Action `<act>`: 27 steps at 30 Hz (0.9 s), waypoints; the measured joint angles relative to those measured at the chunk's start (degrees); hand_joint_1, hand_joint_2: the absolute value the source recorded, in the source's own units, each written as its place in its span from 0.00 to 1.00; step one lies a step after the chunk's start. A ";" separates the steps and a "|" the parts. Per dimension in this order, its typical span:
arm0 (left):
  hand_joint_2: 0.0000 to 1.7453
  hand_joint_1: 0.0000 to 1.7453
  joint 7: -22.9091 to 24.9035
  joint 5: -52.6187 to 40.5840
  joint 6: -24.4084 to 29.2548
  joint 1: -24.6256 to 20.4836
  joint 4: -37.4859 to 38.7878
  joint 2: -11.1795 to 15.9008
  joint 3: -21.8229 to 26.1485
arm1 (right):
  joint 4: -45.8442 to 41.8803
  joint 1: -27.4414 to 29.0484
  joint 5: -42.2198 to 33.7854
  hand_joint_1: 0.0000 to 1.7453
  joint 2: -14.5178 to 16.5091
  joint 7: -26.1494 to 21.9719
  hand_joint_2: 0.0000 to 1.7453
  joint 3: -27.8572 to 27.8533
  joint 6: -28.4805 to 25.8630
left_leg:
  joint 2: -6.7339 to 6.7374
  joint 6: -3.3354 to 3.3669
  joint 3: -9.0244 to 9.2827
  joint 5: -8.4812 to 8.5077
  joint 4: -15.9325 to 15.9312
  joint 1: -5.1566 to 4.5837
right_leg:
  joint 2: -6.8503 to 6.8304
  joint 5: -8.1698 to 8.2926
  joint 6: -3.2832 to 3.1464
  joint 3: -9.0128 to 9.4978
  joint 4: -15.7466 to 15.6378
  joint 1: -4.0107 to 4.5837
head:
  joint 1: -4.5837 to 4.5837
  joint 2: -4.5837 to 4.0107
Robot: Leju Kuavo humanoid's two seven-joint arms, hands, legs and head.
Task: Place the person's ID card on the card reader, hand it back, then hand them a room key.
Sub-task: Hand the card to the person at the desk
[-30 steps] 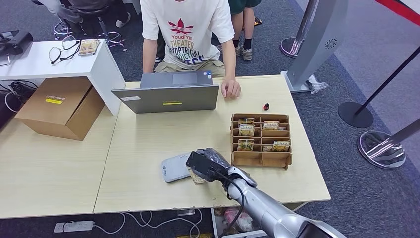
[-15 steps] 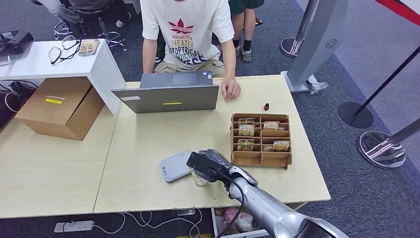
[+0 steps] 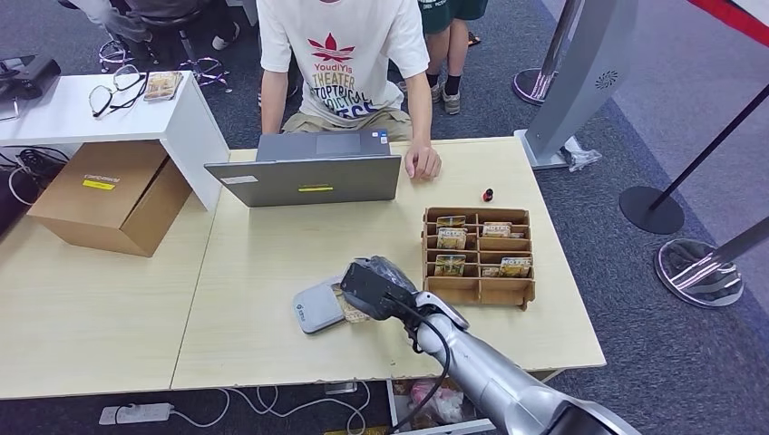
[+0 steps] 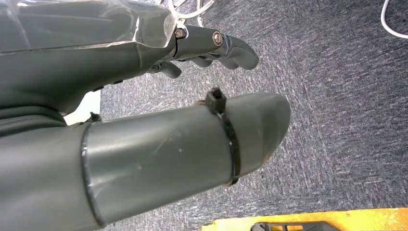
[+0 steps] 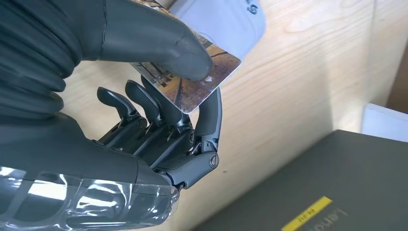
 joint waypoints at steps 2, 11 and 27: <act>0.00 0.00 -0.01 -0.09 0.01 0.01 0.00 0.00 -0.03 | -2.35 0.47 -0.83 1.00 -0.35 -0.58 1.00 -0.61 -0.34 | 0.00 0.00 0.00 0.00 0.00 0.00 | 0.00 0.00 0.00 0.00 0.00 0.00 | -0.01 0.00; 0.00 0.00 -0.10 -0.07 0.05 0.03 0.00 0.01 -0.20 | -19.73 2.26 -3.26 1.00 -2.81 0.41 1.00 -5.87 -2.79 | 0.00 0.00 0.00 0.00 0.00 0.00 | 0.00 0.00 0.00 0.00 0.00 0.00 | 0.00 0.00; 0.00 0.00 0.07 -1.75 -0.81 -0.23 0.00 0.06 -2.04 | -29.37 -3.19 1.45 1.00 -3.99 2.75 1.00 -15.99 -7.89 | 0.00 0.00 0.00 0.01 0.01 -0.01 | 0.00 0.01 0.00 0.00 0.01 -0.01 | -0.01 0.00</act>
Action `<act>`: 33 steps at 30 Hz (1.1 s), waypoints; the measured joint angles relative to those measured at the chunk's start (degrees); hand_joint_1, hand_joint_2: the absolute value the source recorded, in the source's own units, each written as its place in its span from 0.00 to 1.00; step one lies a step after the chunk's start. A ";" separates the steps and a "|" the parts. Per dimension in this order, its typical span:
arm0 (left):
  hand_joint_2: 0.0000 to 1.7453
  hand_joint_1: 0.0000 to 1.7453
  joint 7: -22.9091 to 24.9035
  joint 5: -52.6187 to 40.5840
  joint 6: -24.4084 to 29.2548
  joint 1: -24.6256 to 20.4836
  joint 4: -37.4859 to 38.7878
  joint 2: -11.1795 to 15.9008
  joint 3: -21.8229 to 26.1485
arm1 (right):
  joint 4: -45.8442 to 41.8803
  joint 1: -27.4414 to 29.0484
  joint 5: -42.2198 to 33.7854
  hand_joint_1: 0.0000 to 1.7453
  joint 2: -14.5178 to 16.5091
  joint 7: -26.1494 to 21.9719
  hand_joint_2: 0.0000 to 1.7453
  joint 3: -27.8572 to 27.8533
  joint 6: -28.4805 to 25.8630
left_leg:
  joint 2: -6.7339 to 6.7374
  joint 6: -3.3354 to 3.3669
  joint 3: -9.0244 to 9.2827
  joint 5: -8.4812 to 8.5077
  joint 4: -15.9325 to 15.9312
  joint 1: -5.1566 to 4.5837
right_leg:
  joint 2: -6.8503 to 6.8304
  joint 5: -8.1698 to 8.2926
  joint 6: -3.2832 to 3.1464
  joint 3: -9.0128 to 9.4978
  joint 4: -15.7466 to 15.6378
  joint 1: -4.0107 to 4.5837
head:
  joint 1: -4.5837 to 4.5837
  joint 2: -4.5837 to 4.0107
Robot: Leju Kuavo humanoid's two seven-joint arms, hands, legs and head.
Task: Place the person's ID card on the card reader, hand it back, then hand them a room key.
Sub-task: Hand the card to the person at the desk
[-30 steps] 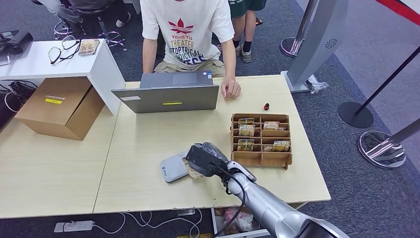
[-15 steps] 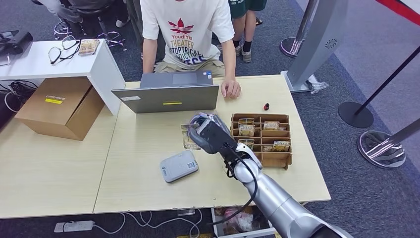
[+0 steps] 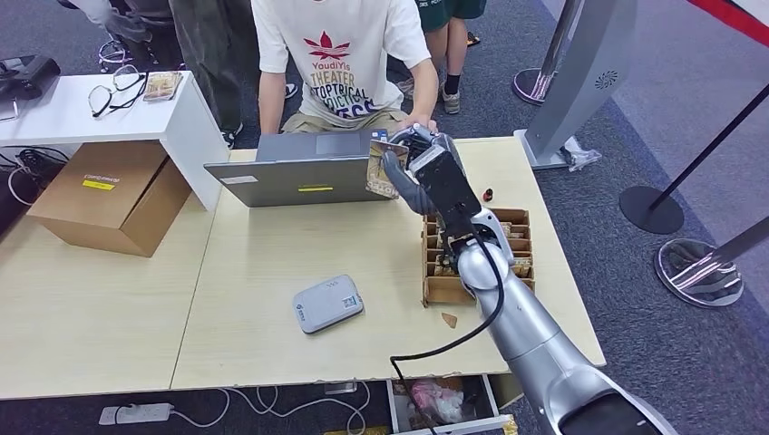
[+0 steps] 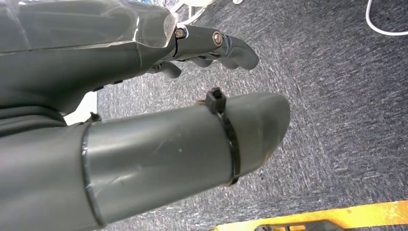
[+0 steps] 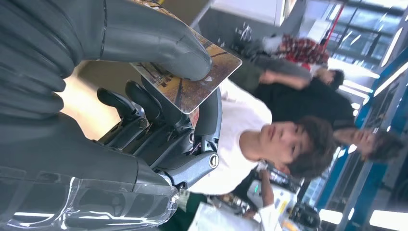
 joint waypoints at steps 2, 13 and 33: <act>0.00 0.00 0.04 -0.33 -0.12 -0.07 0.00 0.00 -0.37 | 1.22 -1.73 1.31 1.00 -0.01 0.69 1.00 -1.00 -0.63 | 0.00 0.00 0.00 0.00 0.00 0.00 | 0.00 0.00 0.00 0.00 0.00 0.00 | 0.01 0.00; 0.00 0.00 0.10 -1.52 -1.11 -0.62 0.00 -0.02 -2.29 | 13.31 -11.57 7.00 1.00 -0.02 2.63 1.00 -3.71 -3.32 | -0.01 0.00 -0.01 0.00 0.01 0.00 | 0.00 0.01 0.01 0.00 0.01 0.00 | 0.01 0.00; 0.00 0.00 0.72 -1.34 -0.32 -0.83 0.00 -0.31 -3.70 | 26.26 -15.52 10.73 0.00 0.02 0.97 1.00 -4.16 -5.46 | -0.02 0.00 -0.01 0.00 0.01 0.00 | -0.01 0.01 0.01 0.00 0.00 0.00 | 0.00 0.00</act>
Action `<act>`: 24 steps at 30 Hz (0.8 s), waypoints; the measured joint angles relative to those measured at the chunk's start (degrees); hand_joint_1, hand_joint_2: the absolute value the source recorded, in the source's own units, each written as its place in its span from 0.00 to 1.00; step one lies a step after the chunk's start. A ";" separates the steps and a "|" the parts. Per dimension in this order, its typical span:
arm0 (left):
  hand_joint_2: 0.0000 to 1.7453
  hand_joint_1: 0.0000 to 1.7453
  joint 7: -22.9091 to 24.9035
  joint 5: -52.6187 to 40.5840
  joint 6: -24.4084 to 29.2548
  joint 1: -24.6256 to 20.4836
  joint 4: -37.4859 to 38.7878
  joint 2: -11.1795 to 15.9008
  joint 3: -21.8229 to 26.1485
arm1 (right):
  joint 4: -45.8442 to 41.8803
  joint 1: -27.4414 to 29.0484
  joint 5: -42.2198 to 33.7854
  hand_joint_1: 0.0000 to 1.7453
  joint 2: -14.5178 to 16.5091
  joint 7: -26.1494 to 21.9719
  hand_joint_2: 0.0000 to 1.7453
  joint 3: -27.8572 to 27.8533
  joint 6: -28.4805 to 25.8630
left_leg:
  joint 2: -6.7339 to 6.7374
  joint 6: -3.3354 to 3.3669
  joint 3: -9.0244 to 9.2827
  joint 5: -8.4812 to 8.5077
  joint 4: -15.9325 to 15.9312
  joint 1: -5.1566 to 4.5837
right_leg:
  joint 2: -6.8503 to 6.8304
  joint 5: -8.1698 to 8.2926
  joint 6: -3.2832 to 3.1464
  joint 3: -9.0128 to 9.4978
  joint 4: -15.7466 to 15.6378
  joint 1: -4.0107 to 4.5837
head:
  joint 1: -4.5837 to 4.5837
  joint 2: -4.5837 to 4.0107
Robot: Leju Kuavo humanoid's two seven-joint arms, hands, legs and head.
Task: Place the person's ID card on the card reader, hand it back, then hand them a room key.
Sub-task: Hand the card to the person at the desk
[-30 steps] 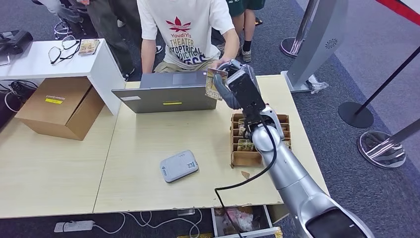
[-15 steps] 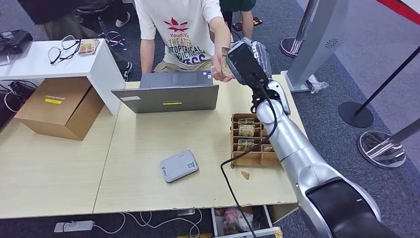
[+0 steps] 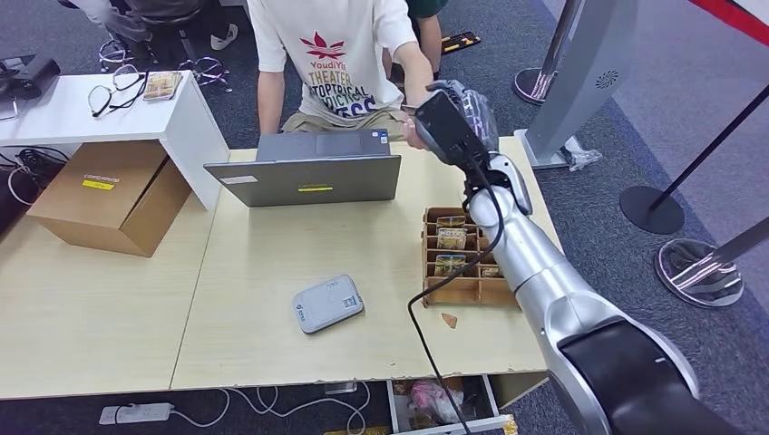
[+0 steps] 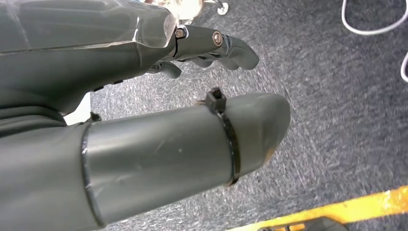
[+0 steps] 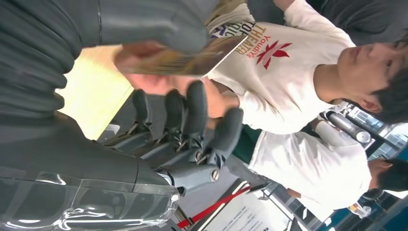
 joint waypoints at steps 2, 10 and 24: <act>0.00 0.00 0.00 0.21 0.84 0.02 0.00 -0.22 0.00 | 0.38 0.37 0.15 0.00 0.00 -0.19 1.00 0.00 -0.04 | 0.00 0.00 0.00 0.00 0.00 0.00 | 0.00 0.00 0.00 0.00 0.00 0.00 | 0.00 0.00; 0.00 0.00 -0.01 0.41 -0.44 0.05 0.00 -0.39 -0.04 | -0.67 1.75 -0.08 0.00 0.05 -0.74 1.00 -0.04 -0.44 | 0.00 0.00 0.00 0.00 0.00 0.00 | 0.00 0.00 0.00 0.00 0.00 0.00 | 0.01 0.00; 0.00 0.00 -0.73 1.99 2.71 0.57 0.00 -0.60 -0.02 | -18.01 8.85 0.53 0.00 -1.12 -1.77 1.00 -0.64 -1.97 | -0.01 0.00 0.00 0.00 0.00 -0.01 | -0.01 0.00 0.00 -0.01 -0.02 0.00 | 0.01 0.00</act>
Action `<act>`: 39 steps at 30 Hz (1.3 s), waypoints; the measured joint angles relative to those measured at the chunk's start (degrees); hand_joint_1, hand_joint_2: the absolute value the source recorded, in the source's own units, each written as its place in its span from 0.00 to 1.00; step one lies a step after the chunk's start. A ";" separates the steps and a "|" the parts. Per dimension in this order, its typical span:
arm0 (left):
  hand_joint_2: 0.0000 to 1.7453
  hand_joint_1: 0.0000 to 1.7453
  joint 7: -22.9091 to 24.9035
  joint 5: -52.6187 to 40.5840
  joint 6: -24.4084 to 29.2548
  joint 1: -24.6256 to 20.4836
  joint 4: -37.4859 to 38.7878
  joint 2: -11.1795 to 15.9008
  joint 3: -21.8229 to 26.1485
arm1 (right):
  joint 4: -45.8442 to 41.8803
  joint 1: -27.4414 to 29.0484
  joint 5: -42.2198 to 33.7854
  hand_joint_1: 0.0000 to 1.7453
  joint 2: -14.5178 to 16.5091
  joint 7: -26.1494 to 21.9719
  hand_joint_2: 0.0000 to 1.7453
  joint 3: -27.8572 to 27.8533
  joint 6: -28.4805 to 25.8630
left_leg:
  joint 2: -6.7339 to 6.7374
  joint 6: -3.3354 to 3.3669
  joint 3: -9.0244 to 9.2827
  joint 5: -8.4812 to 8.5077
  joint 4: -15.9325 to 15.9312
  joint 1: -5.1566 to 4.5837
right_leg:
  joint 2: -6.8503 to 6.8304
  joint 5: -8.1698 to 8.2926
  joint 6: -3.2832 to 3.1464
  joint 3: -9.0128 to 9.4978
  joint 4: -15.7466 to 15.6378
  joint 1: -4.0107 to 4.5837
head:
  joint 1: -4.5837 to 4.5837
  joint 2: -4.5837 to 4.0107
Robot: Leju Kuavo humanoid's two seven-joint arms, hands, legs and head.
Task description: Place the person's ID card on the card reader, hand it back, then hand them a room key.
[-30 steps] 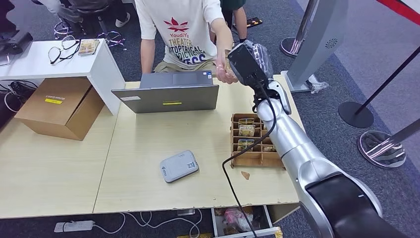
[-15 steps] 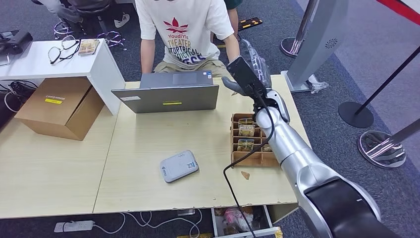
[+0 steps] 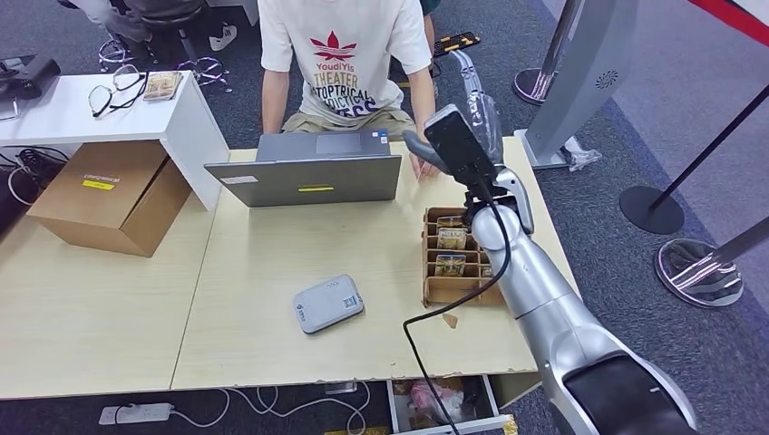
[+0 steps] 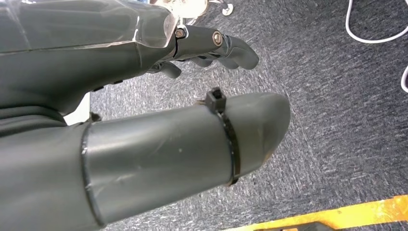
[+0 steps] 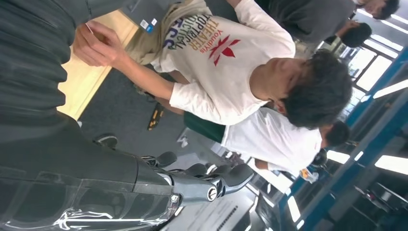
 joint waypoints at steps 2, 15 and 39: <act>0.00 0.00 -0.03 0.08 0.02 0.03 0.00 -0.04 0.00 | -3.21 1.69 1.14 0.00 -0.83 0.37 1.00 0.00 -0.30 | -0.01 0.00 0.00 0.00 0.00 0.00 | 0.00 0.00 0.00 0.00 0.00 0.00 | 0.00 0.00; 0.00 0.00 -0.51 1.25 0.17 0.55 0.00 -0.04 0.00 | -15.15 13.85 7.91 0.19 -6.70 2.63 1.00 0.03 -1.80 | -0.01 0.01 0.00 -0.01 0.00 0.00 | -0.01 0.00 0.00 0.00 -0.01 0.00 | -0.01 0.00; 0.00 0.00 -0.69 2.08 0.86 0.74 0.00 -0.03 0.17 | -18.40 26.89 15.31 0.32 -10.99 2.98 1.00 0.84 -2.96 | 0.00 0.02 -0.03 -0.03 -0.01 0.00 | -0.01 -0.01 0.00 0.00 -0.01 0.00 | -0.02 0.00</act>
